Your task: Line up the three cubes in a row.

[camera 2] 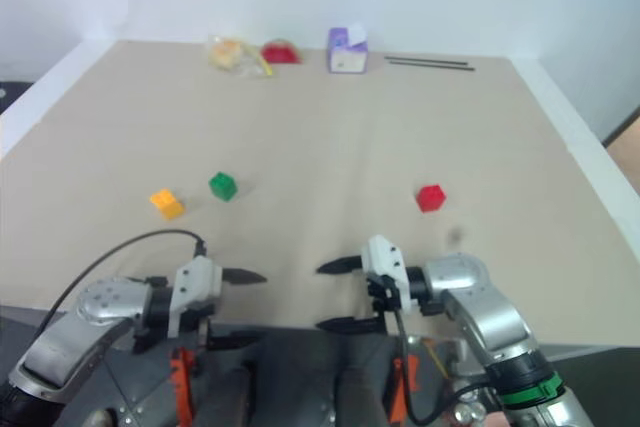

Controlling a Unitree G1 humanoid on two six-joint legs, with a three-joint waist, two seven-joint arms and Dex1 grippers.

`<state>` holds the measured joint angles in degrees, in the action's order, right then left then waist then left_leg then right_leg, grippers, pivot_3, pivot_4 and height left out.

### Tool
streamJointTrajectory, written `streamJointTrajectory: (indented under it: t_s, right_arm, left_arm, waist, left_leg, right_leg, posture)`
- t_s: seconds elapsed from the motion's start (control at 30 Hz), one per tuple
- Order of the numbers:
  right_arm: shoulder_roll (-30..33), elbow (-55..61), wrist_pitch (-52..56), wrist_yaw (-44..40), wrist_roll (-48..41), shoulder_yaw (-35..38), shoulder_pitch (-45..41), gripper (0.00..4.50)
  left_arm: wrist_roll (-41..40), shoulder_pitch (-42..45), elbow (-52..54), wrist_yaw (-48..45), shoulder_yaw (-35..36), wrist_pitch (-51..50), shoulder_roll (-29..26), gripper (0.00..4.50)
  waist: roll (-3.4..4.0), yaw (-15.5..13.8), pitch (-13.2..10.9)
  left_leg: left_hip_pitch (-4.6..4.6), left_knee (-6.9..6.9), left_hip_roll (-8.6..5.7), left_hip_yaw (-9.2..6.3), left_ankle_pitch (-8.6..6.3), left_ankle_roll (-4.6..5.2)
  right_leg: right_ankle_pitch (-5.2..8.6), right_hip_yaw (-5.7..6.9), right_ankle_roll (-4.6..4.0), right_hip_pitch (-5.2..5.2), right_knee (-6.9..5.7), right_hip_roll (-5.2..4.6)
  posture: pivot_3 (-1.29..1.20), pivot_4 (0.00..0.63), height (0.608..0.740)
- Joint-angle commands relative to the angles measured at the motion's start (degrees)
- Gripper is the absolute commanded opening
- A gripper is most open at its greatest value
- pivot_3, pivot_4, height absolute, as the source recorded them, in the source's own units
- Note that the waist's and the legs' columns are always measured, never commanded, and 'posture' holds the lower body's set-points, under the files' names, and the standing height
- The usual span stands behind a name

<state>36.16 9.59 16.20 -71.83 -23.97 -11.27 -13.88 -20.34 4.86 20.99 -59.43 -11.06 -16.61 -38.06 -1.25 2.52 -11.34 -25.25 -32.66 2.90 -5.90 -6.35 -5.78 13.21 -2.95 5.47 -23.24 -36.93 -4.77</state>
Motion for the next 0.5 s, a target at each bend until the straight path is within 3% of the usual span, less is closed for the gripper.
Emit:
streamJointTrajectory:
  t_s: [0.03,0.13,0.27,0.5]
  right_arm:
    - [-3.0,-1.7,7.8,8.8,-2.8,4.9,-5.8,4.50]
    - [-5.8,-4.3,12.5,18.2,-1.8,8.4,-10.3,4.50]
    - [-10.0,-7.2,11.3,34.1,1.5,16.5,-13.8,4.50]
    - [-7.9,-8.2,15.8,46.8,4.5,23.7,-16.1,4.50]
  left_arm:
    - [-2.2,6.4,-2.5,4.8,2.7,-3.0,4.5,4.48]
    - [-3.1,13.0,-6.0,9.9,3.5,-6.2,10.6,4.48]
    - [-2.7,17.6,-9.1,13.5,2.0,-7.2,17.0,4.48]
    - [-1.2,23.3,-13.8,14.1,0.7,-5.7,22.3,4.48]
  waist:
    - [0.00,0.0,0.0]
    - [-0.03,0.0,0.0]
    - [-0.07,-0.1,0.0]
    - [-0.05,-0.1,0.0]
  left_leg:
    - [-0.01,-0.01,0.00,0.00,0.01,0.01]
    - [-0.07,-0.10,-0.03,0.00,0.29,0.16]
    - [-0.07,-0.10,-0.05,-0.01,0.31,0.18]
    - [-0.13,0.13,-0.06,-0.02,0.32,0.19]
  right_leg:
    - [-0.01,0.00,-0.02,-0.01,0.00,0.00]
    - [-0.15,0.01,-0.01,0.04,-0.03,0.02]
    - [-0.16,0.01,0.02,0.15,-0.02,0.02]
    - [-0.03,-0.01,0.23,0.10,-0.04,0.08]
  posture:
    - [0.00,0.150,0.740]
    - [0.00,0.150,0.740]
    - [0.00,0.150,0.740]
    - [0.00,0.150,0.740]
